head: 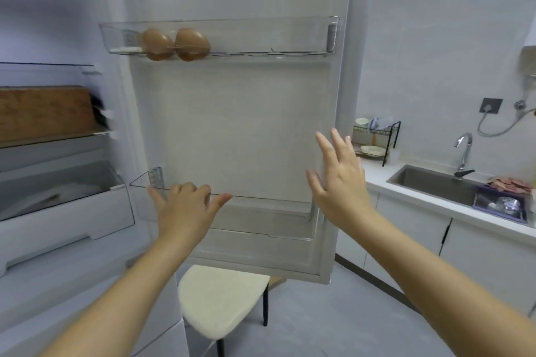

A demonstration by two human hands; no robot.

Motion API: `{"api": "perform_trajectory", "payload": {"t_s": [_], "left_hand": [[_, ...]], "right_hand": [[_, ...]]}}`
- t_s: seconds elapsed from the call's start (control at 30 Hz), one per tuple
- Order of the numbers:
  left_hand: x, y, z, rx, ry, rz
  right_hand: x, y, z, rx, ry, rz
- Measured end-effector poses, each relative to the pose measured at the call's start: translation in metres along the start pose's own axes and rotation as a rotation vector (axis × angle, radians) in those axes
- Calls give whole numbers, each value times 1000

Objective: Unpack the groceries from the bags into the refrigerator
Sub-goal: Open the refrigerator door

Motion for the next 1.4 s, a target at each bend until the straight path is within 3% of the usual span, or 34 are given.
{"api": "perform_trajectory", "payload": {"t_s": [0.1,0.27,0.33,0.57,1.03,1.4], "left_hand": [[-2,-4,0,-9,-80,30],[-20,-14,0,9,-71,229],[-37,-23,2,35,26,351],[-74,-50,10,102,122,574],[-74,-50,14,175,88,585],[14,-9,-8,185,186,699]], "right_hand": [[-29,8,22,-6,149,-85],[-55,8,61,-329,337,-81],[-57,8,70,-360,397,-75],[-61,10,69,-355,477,-12],[-59,13,68,-329,483,-27],[-25,60,23,-137,550,37]]}}
Point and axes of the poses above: each hand's wrist, its own y-axis away from the middle knuckle, its own z-axis out of the palm, x = y × z, the point moved 1 cm from there along -y, towards the middle knuckle, and after that the axes turned 6 degrees about -x, right-handed, at the moved point
